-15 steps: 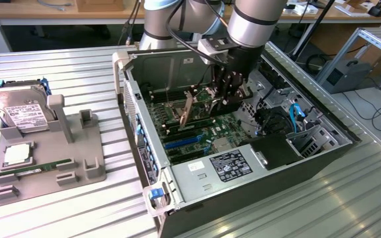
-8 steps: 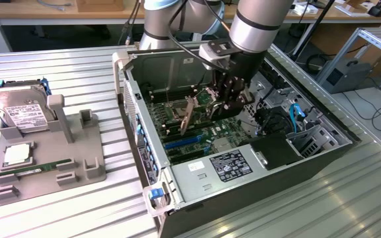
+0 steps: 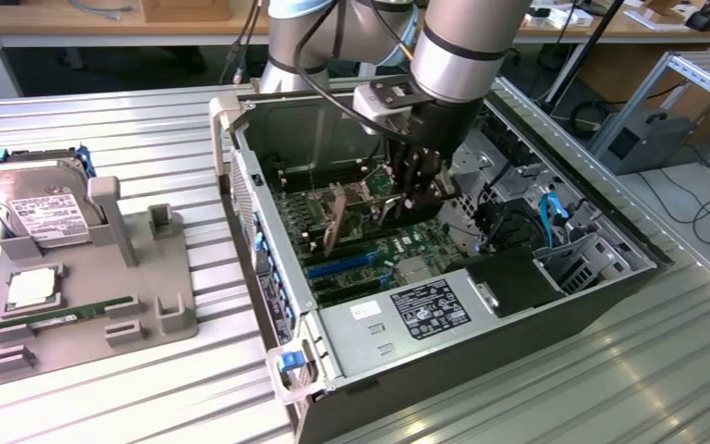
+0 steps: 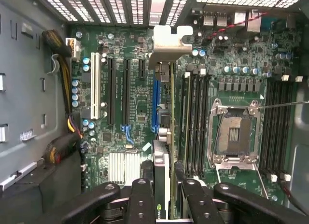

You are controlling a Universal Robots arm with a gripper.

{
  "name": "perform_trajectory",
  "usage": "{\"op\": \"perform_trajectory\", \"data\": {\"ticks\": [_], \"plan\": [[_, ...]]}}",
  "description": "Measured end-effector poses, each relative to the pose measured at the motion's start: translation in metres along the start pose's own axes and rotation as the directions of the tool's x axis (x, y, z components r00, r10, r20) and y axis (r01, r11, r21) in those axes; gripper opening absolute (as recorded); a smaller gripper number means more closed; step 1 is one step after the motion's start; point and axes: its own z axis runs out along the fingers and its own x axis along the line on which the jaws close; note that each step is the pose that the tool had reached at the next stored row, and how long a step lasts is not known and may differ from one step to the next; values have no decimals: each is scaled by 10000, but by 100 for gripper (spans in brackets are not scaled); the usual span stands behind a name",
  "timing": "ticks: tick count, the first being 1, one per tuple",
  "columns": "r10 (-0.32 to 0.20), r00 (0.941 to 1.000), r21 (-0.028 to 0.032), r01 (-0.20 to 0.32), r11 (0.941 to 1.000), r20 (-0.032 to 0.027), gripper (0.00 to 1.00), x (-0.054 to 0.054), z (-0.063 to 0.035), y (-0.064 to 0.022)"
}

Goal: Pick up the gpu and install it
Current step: 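Insert the gpu into the slot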

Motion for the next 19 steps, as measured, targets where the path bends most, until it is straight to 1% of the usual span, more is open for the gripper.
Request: {"op": "perform_trajectory", "data": {"ticks": [2, 3, 4, 5, 6, 9, 12, 14, 16, 19], "plan": [[182, 9998, 8, -182, 9998, -5, 27, 0, 9, 7], [219, 9998, 11, -219, 9998, -7, 27, 0, 14, 40], [221, 9998, 11, -221, 9998, -6, 27, -2, 20, 101], [221, 9998, 11, -221, 9998, -6, 27, -3, 27, 143], [221, 9998, 12, -221, 9998, -5, 27, -1, 33, 159], [221, 9998, 11, -221, 9998, -7, 27, 7, 87, 262], [220, 9998, 11, -220, 9998, -6, 27, 9, 154, 308], [220, 9998, 11, -220, 9998, -7, 27, 9, 178, 375], [221, 9998, 10, -221, 9998, -8, 27, 8, 194, 423], [221, 9998, 12, -221, 9998, -5, 27, 20, 228, 458]]}}
